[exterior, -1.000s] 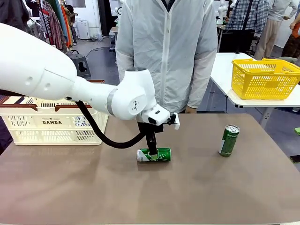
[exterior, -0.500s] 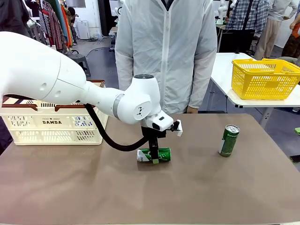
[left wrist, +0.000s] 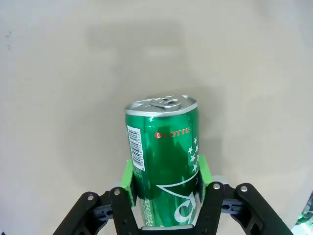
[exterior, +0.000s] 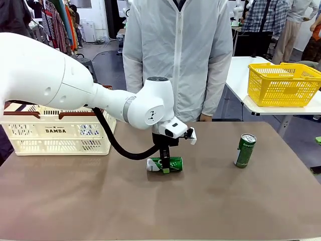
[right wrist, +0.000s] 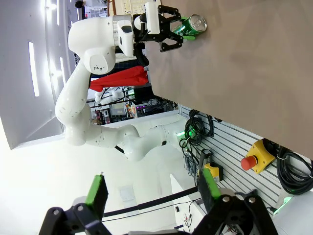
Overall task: Place the drinks into the Shopping basket.
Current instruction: Pick up one drink and place it into the Shopping basket.
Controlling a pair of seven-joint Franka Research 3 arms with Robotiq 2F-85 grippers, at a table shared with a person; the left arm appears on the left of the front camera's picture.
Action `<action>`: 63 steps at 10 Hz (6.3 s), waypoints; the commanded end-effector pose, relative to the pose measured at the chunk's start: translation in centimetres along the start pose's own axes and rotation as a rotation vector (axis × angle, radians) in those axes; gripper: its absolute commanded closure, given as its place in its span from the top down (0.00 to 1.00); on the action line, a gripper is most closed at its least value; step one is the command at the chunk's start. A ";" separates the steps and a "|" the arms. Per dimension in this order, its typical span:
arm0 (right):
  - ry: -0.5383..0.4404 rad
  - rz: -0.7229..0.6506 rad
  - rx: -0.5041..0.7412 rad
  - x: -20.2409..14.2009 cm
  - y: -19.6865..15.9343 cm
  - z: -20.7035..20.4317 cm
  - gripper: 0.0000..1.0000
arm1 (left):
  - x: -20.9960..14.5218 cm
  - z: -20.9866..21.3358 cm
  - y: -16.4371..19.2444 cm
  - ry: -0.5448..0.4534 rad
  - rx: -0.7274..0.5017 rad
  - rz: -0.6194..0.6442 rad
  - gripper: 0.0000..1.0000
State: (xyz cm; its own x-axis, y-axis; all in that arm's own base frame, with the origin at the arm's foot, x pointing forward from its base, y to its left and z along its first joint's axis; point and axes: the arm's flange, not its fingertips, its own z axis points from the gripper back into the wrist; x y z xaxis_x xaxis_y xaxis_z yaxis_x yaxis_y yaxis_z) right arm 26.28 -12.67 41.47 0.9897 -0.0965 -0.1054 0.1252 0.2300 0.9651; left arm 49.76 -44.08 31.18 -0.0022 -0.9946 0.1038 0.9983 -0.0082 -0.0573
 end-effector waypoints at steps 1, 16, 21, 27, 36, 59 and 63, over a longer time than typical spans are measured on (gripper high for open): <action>-0.009 -0.008 0.019 0.2 0.7 0.0 1.00 | -0.1 0.0 0.2 0.026 0.026 0.022 0.00; -0.009 -0.008 0.019 0.2 0.7 0.0 1.00 | -4.8 23.7 -8.1 -0.017 0.092 0.523 0.00; -0.009 -0.008 0.019 0.2 0.7 0.0 1.00 | -11.7 30.8 -1.4 -0.186 0.084 0.993 0.00; -0.009 -0.008 0.019 0.2 0.7 0.0 1.00 | -33.5 30.3 7.2 -0.485 0.136 1.342 0.00; -0.009 -0.008 0.019 0.2 0.7 0.0 1.00 | -40.9 15.9 12.8 -0.307 0.098 1.689 0.00; -0.009 -0.008 0.019 0.2 0.7 0.0 1.00 | -54.6 19.8 -17.6 -1.187 -0.680 1.419 1.00; -0.009 -0.008 0.019 0.2 0.7 0.0 1.00 | -51.4 20.2 -18.4 -1.101 -0.567 1.427 1.00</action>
State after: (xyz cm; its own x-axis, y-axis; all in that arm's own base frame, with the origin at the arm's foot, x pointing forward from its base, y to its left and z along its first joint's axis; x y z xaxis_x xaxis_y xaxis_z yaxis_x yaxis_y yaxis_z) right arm 26.29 -12.65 41.47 0.9897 -0.0958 -0.1060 0.1257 0.2307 0.9649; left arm 32.50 10.33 45.79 0.9637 0.2071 0.1687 0.0817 0.3730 -0.9242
